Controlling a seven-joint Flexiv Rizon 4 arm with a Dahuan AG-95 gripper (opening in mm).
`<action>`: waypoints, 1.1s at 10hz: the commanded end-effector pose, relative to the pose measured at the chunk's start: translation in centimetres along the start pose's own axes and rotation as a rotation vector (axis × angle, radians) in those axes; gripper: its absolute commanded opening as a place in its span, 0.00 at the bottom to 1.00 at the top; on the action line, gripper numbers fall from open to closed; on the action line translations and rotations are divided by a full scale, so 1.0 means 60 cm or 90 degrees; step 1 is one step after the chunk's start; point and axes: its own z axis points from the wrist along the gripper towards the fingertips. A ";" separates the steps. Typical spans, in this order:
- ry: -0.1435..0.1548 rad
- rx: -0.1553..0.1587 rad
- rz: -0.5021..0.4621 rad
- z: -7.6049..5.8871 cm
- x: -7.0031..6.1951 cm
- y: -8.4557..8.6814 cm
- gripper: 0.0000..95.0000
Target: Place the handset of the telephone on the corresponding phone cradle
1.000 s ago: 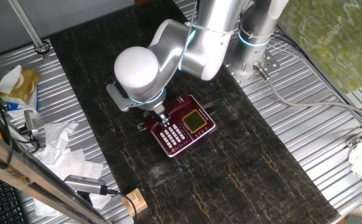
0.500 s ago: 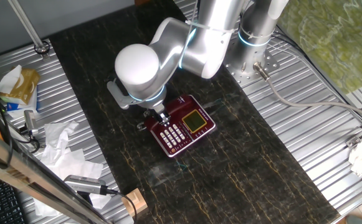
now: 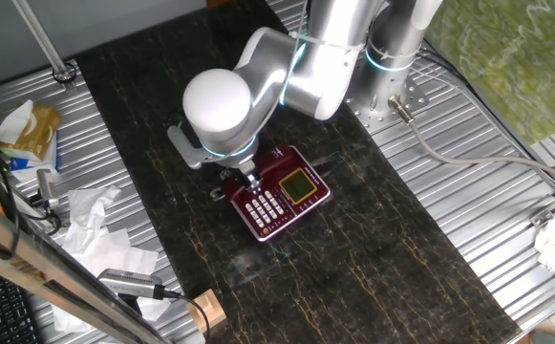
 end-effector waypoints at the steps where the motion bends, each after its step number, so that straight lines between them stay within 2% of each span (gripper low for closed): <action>1: 0.001 -0.009 0.010 -0.002 0.003 0.004 0.00; 3: -0.002 -0.018 0.021 -0.001 0.007 0.015 0.00; 11: -0.009 -0.021 0.014 0.003 0.010 0.014 0.00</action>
